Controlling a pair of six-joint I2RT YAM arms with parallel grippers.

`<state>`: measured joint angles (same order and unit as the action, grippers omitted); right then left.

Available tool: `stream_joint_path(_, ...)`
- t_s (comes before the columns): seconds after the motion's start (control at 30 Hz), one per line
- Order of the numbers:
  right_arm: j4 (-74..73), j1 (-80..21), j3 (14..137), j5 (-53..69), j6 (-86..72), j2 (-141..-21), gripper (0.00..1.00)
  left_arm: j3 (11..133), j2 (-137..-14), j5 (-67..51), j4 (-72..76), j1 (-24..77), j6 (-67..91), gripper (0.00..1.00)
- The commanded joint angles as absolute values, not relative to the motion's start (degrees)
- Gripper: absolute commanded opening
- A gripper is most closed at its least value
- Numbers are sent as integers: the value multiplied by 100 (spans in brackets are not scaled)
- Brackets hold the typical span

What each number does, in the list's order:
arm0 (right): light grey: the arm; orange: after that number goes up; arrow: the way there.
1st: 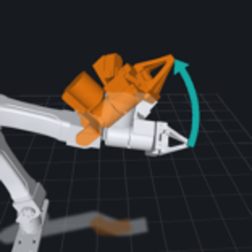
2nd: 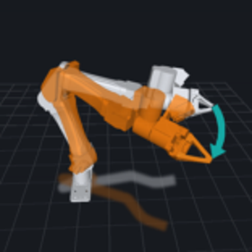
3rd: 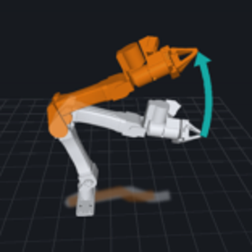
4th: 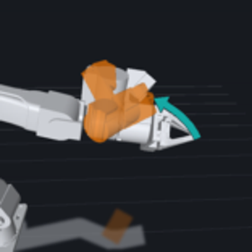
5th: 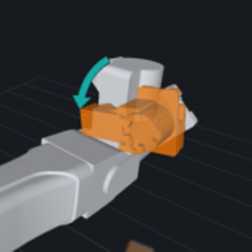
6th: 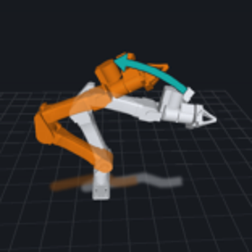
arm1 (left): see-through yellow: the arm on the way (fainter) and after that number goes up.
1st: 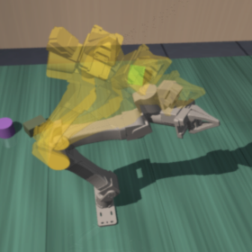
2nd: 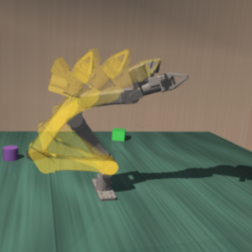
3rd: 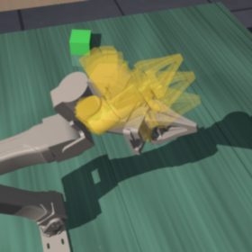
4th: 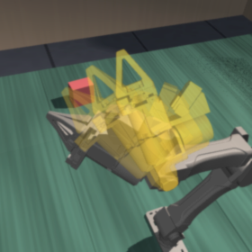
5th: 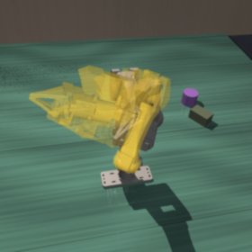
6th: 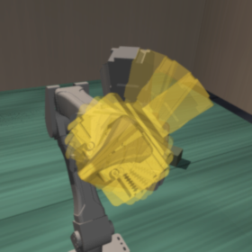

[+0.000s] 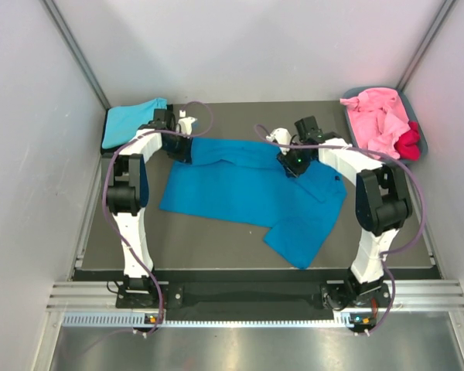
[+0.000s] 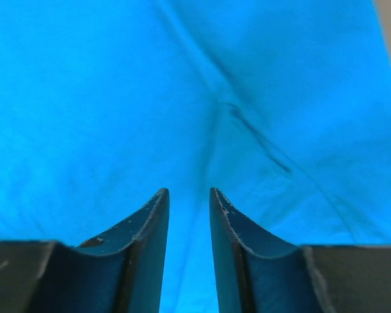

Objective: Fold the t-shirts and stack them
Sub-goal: Fold the tshirt

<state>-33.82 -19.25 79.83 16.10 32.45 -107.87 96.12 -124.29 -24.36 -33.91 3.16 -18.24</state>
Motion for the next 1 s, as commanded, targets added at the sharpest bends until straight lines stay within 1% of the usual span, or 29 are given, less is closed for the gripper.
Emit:
stream_joint_path(0.0, -3094, -1609, 8340, 1415, 3120, -10907, 33, 9545, -12120, -2417, -3445, 308, -1846, 20)
stream_joint_path(0.27, -3164, -1169, 8903, 1468, 3313, -11460, 33, 9668, -12182, -2303, -3498, 308, -1890, 20)
stream_joint_path(0.43, -3305, -1134, 9070, 1792, 3384, -11663, 34, 9694, -12208, -2233, -3533, 308, -1925, 20)
stream_joint_path(0.77, -3419, -1125, 9211, 1916, 3454, -11909, 36, 9668, -12234, -2189, -3524, 308, -1907, 20)
stream_joint_path(0.93, -3489, -1134, 9246, 2030, 3515, -12006, 33, 9633, -12217, -2145, -3524, 308, -1925, 20)
stream_joint_path(0.97, -3498, -1134, 9255, 2056, 3524, -12015, 29, 9633, -12217, -2145, -3524, 308, -1916, 20)
